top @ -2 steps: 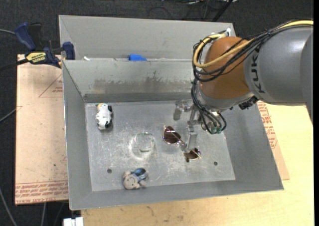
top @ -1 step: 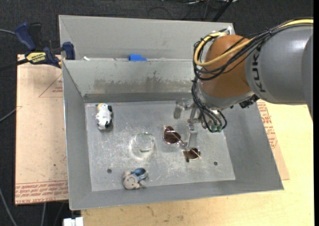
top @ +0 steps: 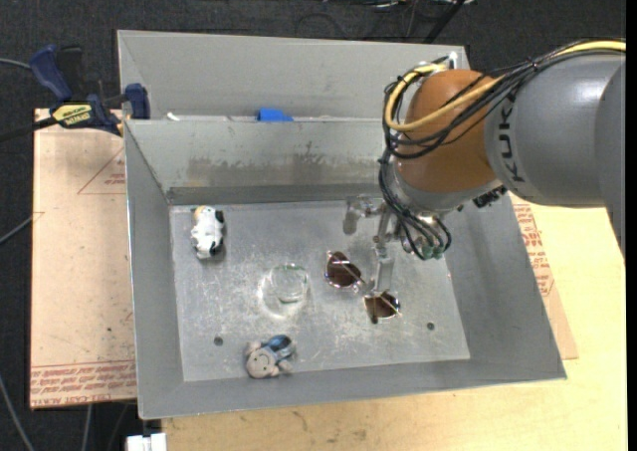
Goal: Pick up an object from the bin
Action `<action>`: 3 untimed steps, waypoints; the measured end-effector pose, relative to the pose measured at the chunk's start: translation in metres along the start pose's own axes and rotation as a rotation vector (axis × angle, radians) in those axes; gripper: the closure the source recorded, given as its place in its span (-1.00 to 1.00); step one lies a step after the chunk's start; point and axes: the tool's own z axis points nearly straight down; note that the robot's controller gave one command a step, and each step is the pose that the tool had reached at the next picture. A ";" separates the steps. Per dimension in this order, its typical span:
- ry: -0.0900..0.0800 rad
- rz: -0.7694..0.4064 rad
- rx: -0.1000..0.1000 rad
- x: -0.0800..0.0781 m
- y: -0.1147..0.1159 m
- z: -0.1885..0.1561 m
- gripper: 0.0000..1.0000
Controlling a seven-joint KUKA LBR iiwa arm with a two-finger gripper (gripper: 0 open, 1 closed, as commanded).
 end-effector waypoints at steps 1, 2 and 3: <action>0.000 -0.165 0.001 -0.027 0.022 0.040 -1.00; 0.005 -0.202 -0.004 -0.030 0.033 0.055 -1.00; 0.002 -0.390 -0.001 -0.032 -0.009 0.052 -1.00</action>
Offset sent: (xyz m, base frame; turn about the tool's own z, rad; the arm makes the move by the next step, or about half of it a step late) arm 0.0226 0.0002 -0.0514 -0.2741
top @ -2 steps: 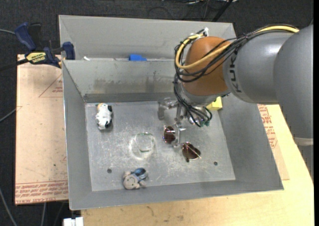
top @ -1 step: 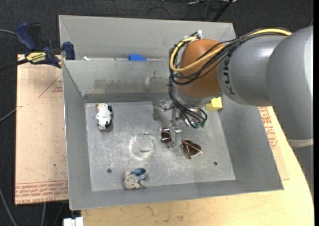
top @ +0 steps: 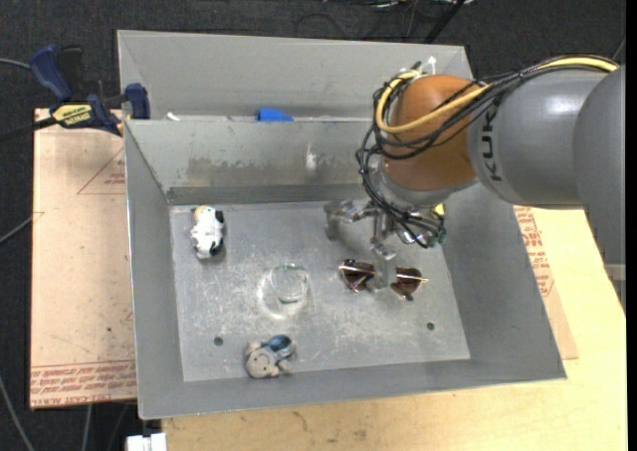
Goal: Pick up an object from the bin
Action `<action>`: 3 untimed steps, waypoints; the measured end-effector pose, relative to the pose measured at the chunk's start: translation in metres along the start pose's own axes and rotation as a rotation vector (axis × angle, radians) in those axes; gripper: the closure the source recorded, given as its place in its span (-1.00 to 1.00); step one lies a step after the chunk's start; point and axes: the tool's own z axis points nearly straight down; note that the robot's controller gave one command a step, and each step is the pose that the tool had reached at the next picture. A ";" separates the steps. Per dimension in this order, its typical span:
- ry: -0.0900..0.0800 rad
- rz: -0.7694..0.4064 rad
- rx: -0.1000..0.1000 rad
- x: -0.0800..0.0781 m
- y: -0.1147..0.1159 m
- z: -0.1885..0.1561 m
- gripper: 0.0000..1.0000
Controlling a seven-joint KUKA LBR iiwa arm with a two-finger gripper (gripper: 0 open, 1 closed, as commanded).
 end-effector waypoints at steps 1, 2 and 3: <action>-0.001 -0.095 -0.001 -0.040 0.014 -0.001 1.00; 0.000 -0.093 0.000 -0.040 0.014 -0.001 -1.00; 0.000 -0.093 -0.001 -0.040 0.014 -0.001 -1.00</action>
Offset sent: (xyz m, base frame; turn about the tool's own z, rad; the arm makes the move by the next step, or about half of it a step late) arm 0.0000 0.0000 0.0000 0.0000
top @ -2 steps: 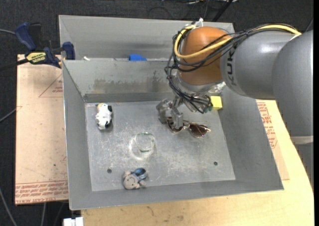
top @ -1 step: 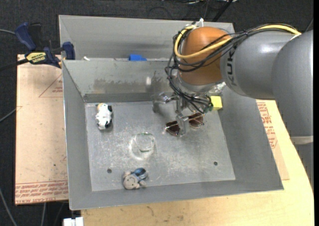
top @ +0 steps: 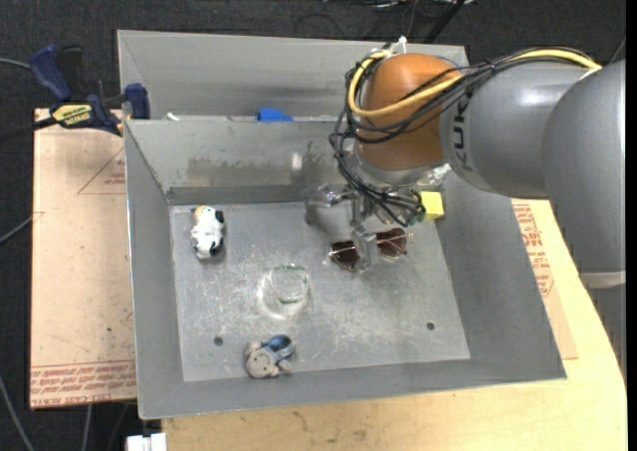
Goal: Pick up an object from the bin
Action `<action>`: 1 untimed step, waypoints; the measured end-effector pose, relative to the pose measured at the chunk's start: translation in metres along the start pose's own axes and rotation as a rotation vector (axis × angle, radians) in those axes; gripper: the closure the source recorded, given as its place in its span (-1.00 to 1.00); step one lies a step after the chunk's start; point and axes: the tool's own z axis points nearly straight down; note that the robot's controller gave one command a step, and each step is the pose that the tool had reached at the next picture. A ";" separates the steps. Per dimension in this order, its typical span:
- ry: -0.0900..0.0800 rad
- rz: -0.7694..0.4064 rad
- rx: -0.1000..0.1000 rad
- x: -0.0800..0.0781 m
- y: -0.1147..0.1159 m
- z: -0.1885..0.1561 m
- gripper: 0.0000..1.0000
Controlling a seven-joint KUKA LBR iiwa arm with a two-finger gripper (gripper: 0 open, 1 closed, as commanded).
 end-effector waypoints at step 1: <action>0.001 -0.035 -0.001 0.020 -0.017 -0.002 -1.00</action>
Offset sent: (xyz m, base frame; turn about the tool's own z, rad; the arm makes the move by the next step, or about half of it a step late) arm -0.0111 -0.0354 0.0062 -0.1210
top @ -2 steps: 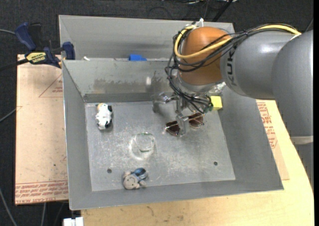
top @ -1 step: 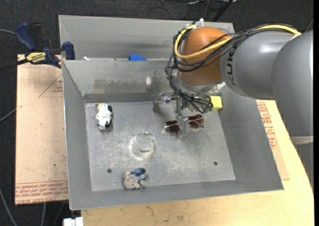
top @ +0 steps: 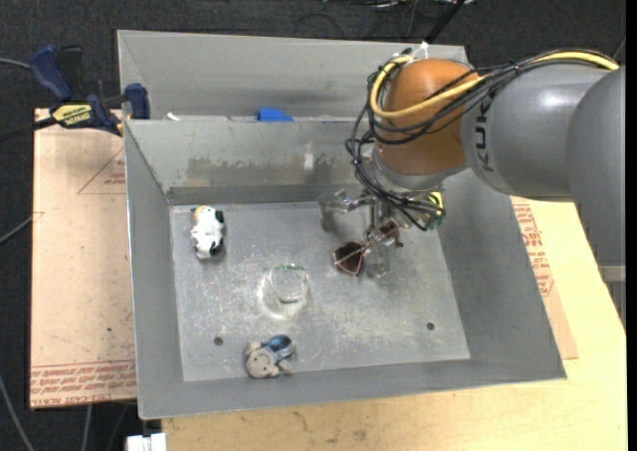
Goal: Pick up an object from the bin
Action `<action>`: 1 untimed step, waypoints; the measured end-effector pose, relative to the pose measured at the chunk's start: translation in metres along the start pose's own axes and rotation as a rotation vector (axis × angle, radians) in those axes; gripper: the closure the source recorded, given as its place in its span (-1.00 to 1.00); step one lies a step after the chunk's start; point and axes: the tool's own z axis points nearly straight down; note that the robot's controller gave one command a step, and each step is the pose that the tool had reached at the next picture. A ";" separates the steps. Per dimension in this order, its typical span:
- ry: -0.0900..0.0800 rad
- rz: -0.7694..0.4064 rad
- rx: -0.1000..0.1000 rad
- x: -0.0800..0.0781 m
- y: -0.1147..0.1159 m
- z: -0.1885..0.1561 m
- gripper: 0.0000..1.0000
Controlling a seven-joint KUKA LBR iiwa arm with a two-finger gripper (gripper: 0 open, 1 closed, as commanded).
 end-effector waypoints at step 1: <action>0.000 -0.083 0.001 0.007 -0.007 -0.005 1.00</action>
Offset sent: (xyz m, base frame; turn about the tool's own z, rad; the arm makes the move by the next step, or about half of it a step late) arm 0.0000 0.0000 0.0000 0.0000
